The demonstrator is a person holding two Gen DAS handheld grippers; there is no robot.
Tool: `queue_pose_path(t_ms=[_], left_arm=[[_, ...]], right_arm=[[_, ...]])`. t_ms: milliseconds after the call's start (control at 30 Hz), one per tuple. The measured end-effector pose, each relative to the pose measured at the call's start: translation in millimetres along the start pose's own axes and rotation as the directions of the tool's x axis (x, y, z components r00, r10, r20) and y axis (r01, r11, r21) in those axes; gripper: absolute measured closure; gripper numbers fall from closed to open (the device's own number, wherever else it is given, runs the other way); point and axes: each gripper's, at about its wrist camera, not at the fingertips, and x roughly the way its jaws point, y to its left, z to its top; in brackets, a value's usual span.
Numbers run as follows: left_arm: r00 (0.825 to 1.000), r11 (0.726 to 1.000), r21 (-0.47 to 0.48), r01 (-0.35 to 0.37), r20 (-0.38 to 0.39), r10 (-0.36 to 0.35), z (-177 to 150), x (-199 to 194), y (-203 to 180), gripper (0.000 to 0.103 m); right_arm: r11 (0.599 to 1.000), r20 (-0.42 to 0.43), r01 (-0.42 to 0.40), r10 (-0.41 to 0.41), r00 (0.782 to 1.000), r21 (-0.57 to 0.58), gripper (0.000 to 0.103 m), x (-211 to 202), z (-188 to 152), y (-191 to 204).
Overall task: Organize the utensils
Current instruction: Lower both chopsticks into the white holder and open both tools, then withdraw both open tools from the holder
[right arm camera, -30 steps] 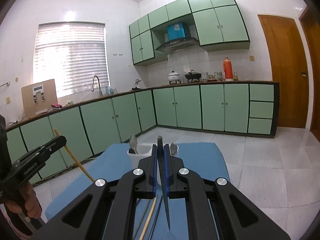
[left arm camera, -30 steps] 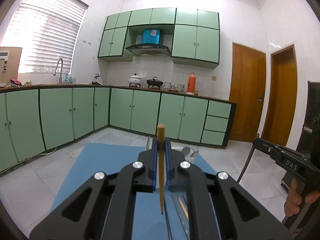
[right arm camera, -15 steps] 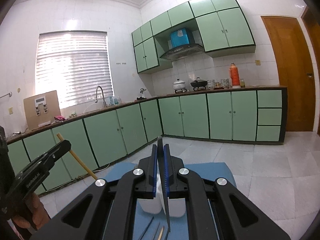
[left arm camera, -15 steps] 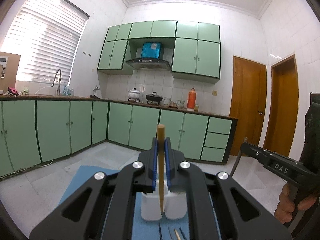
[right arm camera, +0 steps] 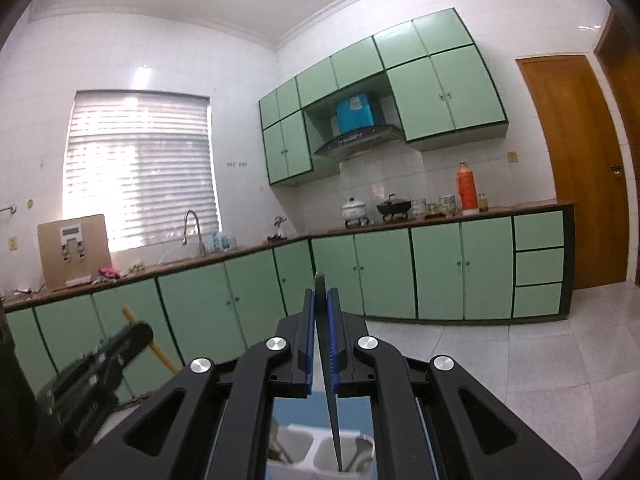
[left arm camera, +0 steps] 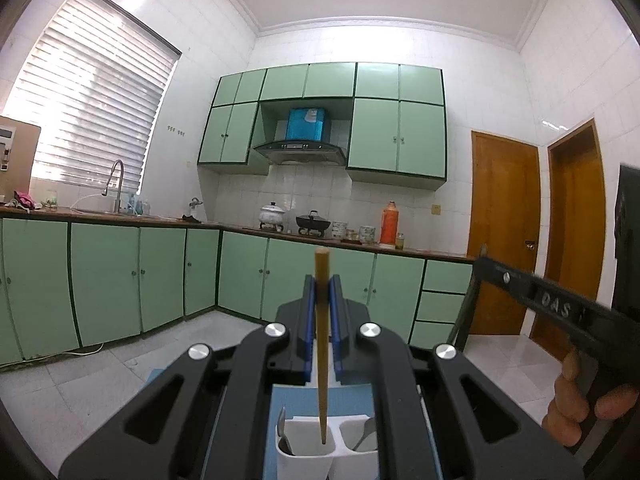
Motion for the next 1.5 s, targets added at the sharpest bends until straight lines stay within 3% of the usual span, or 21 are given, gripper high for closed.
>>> queue_pose_path(t_ms=[167,533,833,1167,1233,1300,1400,1500], left_arm=[[0.999,1.0,0.004,-0.023,-0.031,0.023,-14.9,26.3,5.3,0.097],[0.988,0.998,-0.008,-0.063,-0.14,0.061,-51.0,76.9,27.9,0.097],[0.969,0.996,-0.011,-0.083,-0.234,0.079,-77.3,89.8,46.5,0.097],[0.952,0.994,-0.018,-0.112,-0.289,0.102,-92.3,91.4,61.4,0.095],[0.95,0.993,-0.022,-0.114,-0.294,0.102,-92.5,89.5,64.9,0.093],[0.949,0.992,-0.03,-0.12,-0.296,0.106,-92.2,85.8,68.6,0.078],[0.951,0.99,-0.051,-0.131,-0.288,0.111,-90.2,77.7,75.2,0.056],[0.954,0.989,-0.055,-0.136,-0.277,0.115,-88.1,68.8,78.1,0.045]], right_arm=[[1.0,-0.003,0.026,-0.026,1.0,0.001,0.097,30.1,-10.6,-6.2],[0.998,-0.153,0.025,-0.017,0.988,0.053,0.097,78.7,-65.5,-25.4],[0.997,-0.249,0.025,-0.006,0.969,0.073,0.097,90.9,-104.6,-27.5],[0.993,-0.248,0.076,-0.052,0.967,0.086,0.094,83.6,-107.1,-40.1],[0.992,-0.253,0.095,-0.071,0.965,0.086,0.093,83.5,-107.0,-44.3],[0.991,-0.257,0.108,-0.082,0.963,0.085,0.088,81.5,-107.8,-48.0],[0.988,-0.248,0.133,-0.109,0.963,0.082,0.062,75.6,-107.9,-51.7],[0.985,-0.23,0.156,-0.135,0.964,0.075,0.05,65.4,-108.5,-54.4]])
